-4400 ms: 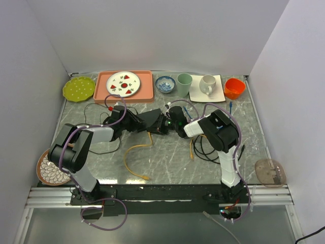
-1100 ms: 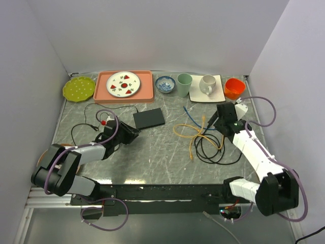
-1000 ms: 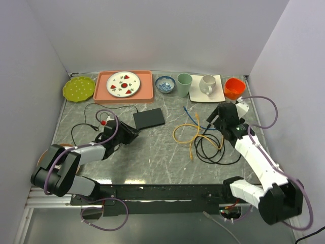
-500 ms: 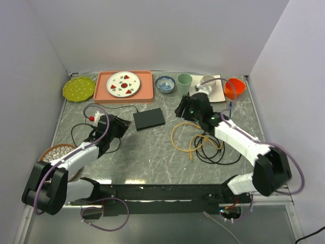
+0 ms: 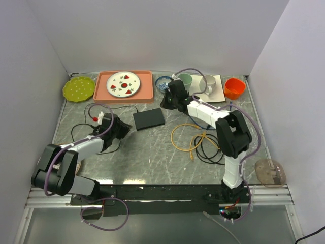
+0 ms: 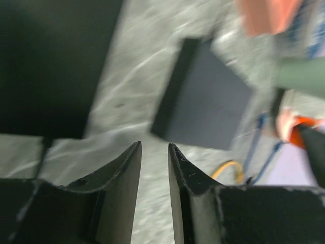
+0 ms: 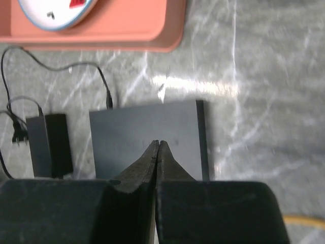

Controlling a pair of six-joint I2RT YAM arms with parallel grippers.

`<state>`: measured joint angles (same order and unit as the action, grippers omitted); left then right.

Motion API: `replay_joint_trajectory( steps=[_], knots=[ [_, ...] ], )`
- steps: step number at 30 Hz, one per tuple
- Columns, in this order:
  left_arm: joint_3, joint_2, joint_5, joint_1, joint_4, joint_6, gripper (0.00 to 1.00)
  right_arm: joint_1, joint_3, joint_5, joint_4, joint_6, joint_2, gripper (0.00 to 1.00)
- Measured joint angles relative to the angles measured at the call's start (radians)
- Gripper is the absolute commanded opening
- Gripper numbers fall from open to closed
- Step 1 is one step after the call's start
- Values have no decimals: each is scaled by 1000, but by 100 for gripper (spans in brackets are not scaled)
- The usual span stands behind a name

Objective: Pull the plug from the switch port

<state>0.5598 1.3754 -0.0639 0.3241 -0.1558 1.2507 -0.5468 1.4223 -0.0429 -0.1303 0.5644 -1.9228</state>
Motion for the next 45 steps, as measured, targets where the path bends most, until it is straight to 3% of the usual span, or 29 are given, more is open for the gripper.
replay_joint_trajectory(
  steps=[15,20,26,31,38,45],
  knots=[
    [-92,89,95,56,-106,3,32,13,369,-57,-95,-13,-361,0],
    [-94,124,130,59,-170,11,32,13,389,-86,-118,-12,-398,0],
    [-103,126,145,59,-186,19,32,10,225,-103,-18,13,-347,0],
    [-130,122,158,60,-226,36,33,-11,-7,-83,37,18,-198,0],
    [-208,9,137,82,-177,53,33,-148,-308,-23,89,40,14,0],
    [-262,-114,71,99,-93,55,34,-276,-443,50,126,94,112,0]
  ],
)
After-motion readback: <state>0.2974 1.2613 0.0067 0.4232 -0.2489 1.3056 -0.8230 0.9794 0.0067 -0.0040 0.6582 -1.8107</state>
